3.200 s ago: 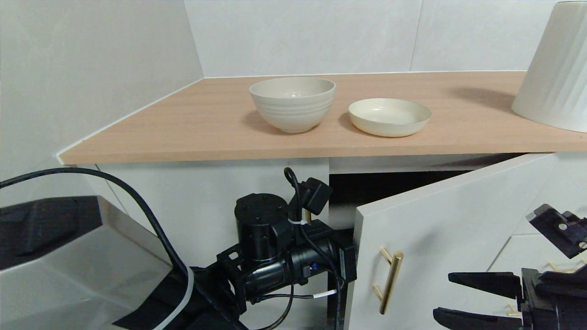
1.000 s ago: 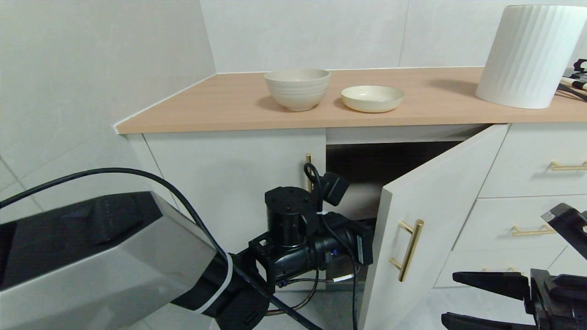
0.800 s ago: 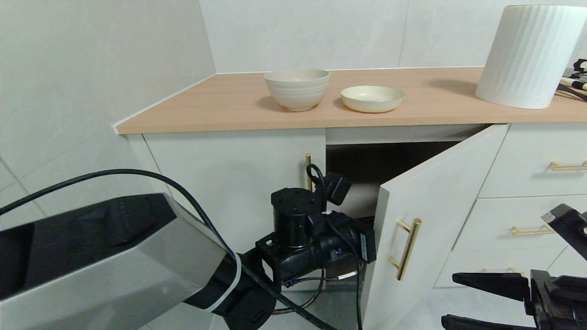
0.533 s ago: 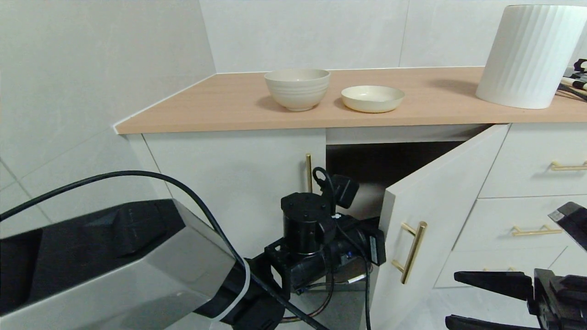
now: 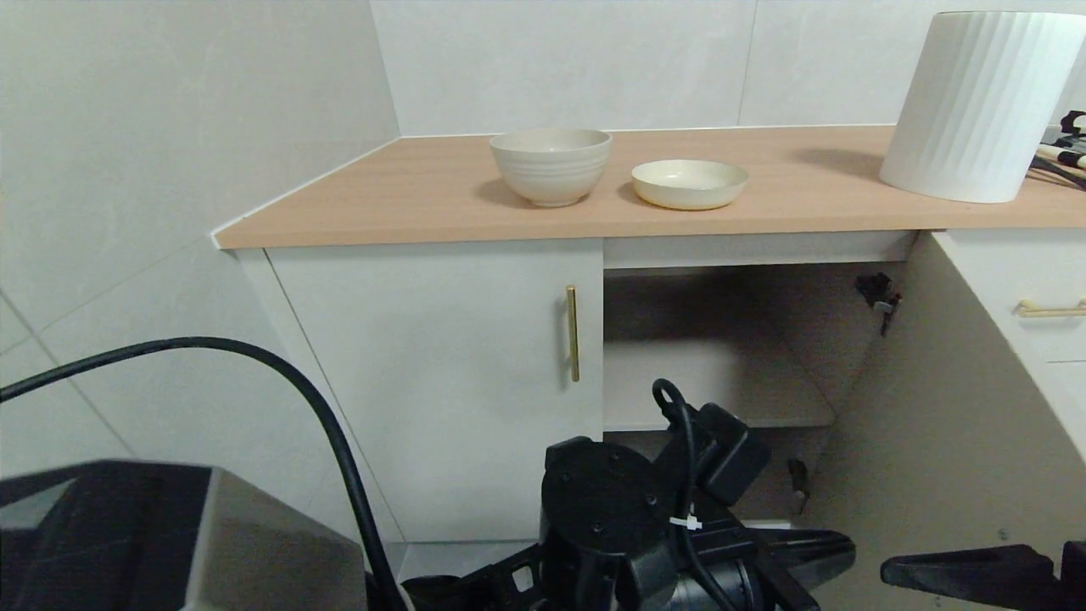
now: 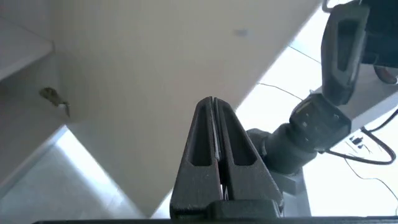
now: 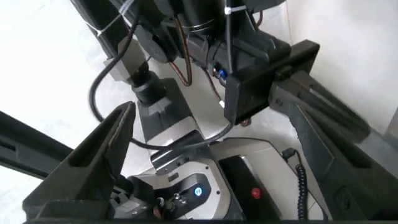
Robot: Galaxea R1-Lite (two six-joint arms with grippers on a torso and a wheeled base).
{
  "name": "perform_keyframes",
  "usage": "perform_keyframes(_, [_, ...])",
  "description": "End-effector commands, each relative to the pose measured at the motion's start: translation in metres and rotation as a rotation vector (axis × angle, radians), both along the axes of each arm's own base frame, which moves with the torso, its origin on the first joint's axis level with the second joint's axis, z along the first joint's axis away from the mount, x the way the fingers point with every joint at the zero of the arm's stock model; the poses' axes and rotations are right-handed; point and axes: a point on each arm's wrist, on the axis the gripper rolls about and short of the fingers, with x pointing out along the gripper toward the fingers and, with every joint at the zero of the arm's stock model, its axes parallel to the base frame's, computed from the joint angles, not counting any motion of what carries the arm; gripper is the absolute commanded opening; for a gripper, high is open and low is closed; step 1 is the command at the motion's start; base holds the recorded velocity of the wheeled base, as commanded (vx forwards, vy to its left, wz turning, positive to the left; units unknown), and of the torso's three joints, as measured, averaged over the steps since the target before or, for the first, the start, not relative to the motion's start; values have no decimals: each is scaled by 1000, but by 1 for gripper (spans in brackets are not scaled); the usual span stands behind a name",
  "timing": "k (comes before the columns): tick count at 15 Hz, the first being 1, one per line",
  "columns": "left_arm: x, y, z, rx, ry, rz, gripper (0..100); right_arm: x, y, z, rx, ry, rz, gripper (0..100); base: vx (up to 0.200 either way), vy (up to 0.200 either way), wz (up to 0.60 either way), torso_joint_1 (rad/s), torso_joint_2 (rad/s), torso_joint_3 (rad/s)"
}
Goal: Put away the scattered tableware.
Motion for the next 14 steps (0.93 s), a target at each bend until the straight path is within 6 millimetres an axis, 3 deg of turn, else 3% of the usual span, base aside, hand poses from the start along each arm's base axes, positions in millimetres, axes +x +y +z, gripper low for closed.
perform_keyframes(1, [7,0,-4,8,4,23,0,-3,-2,3,14,-18,2,100,0,0,0,0,0,0])
perform_keyframes(6, [38,25,11,-25,-19,138,0,5,4,1,-12,2,-9,100,0,0,0,0,0,0])
perform_keyframes(10, [71,87,40,8,-115,318,0,31,21,4,-81,19,-203,100,0,0,0,0,0,0])
perform_keyframes(13, [71,128,51,119,-205,398,0,50,34,8,-139,33,-321,100,0,0,0,0,0,0])
perform_keyframes(14, [69,134,55,123,-209,413,100,55,37,12,-145,35,-334,100,0,0,0,0,0,0])
